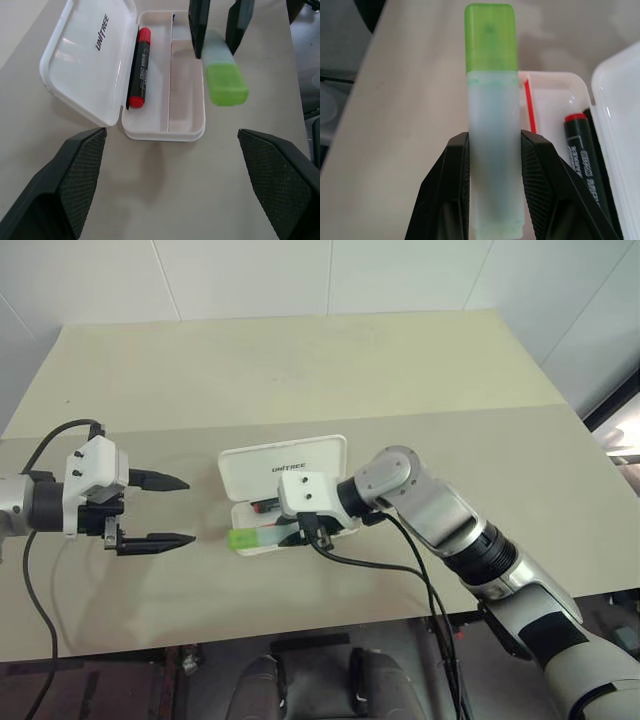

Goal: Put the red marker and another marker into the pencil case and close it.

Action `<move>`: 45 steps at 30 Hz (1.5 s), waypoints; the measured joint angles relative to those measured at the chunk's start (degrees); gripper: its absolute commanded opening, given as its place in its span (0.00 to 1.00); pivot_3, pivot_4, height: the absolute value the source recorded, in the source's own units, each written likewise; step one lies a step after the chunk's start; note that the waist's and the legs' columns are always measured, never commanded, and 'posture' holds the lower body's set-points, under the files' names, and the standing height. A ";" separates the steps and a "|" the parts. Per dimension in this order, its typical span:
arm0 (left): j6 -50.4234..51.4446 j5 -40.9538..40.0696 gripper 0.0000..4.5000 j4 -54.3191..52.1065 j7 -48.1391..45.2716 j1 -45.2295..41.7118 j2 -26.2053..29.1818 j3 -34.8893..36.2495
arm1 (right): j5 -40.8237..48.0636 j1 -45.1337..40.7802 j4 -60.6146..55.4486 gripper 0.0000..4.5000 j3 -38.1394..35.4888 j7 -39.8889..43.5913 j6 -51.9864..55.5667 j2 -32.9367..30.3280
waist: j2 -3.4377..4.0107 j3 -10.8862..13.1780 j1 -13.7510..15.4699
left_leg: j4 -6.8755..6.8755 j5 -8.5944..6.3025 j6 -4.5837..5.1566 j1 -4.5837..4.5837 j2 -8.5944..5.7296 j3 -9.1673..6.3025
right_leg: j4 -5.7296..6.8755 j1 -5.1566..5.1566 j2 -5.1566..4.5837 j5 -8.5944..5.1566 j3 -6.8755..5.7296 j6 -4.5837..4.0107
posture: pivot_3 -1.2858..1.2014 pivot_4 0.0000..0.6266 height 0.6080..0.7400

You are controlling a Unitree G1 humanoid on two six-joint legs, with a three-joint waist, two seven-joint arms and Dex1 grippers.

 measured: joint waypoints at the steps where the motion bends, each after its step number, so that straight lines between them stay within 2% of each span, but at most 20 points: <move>1: 0.00 0.00 1.00 0.00 0.12 0.00 -0.02 -0.01 | -0.54 -0.15 0.92 0.24 0.29 -0.26 -0.92 0.29 | 0.00 0.00 -0.02 | 0.00 -0.01 -0.02 0.00 0.02 0.00 | 0.00 0.00 0.03 0.00 0.00 -0.01 | 0.52 0.24 1.00; 8: -0.02 0.01 1.00 -0.04 0.68 0.04 -0.02 -0.01 | -3.58 -0.44 5.10 0.24 2.20 -0.66 -6.57 1.52 | 0.00 0.00 0.00 | 0.01 -0.03 -0.06 0.00 0.09 0.00 | -0.01 -0.01 0.10 -0.02 0.01 -0.04 | 0.52 0.24 1.00; 21: -0.13 0.02 1.00 -0.11 1.28 0.29 -0.02 -0.01 | -5.95 -0.45 8.79 0.24 2.21 -0.28 -10.76 3.07 | 0.00 0.00 -0.02 | 0.00 -0.05 -0.12 0.00 0.16 0.00 | -0.01 -0.02 0.20 -0.03 0.04 -0.08 | 0.52 0.24 1.00; 26: -0.14 0.05 1.00 -0.11 1.43 0.29 -0.02 -0.01 | -6.59 -0.44 8.87 0.62 2.21 0.02 -11.49 3.06 | 0.00 0.00 -0.02 | 0.01 -0.06 -0.12 0.00 0.17 0.00 | -0.01 -0.02 0.21 -0.03 0.05 -0.08 | 0.52 0.24 1.00; 36: -0.14 0.06 1.00 -0.11 1.58 0.25 -0.10 -0.17 | -5.30 -0.65 8.52 0.62 0.75 1.21 -9.64 2.81 | 0.00 0.00 0.01 | 0.01 -0.06 -0.13 0.00 0.18 0.00 | -0.02 -0.02 0.22 -0.03 0.05 -0.09 | 0.52 0.24 1.00; 41: -0.03 0.03 1.00 -0.34 1.99 0.17 -0.29 -0.37 | 1.10 -1.87 2.71 0.62 -5.76 4.92 -2.64 -1.56 | 0.00 0.00 0.14 | 0.00 -0.07 -0.13 0.00 0.19 -0.01 | -0.04 -0.01 0.22 -0.03 0.06 -0.09 | 0.52 0.24 1.00; 45: 1.27 -0.79 1.00 -2.09 2.89 -0.16 -1.48 -0.29 | 3.32 -1.08 0.44 0.62 -8.27 10.03 -3.82 -11.87 | -0.04 -0.02 0.52 | 0.05 -0.13 -0.08 -0.01 0.16 -0.01 | -0.12 0.04 0.21 -0.03 0.05 -0.09 | 0.52 0.24 1.00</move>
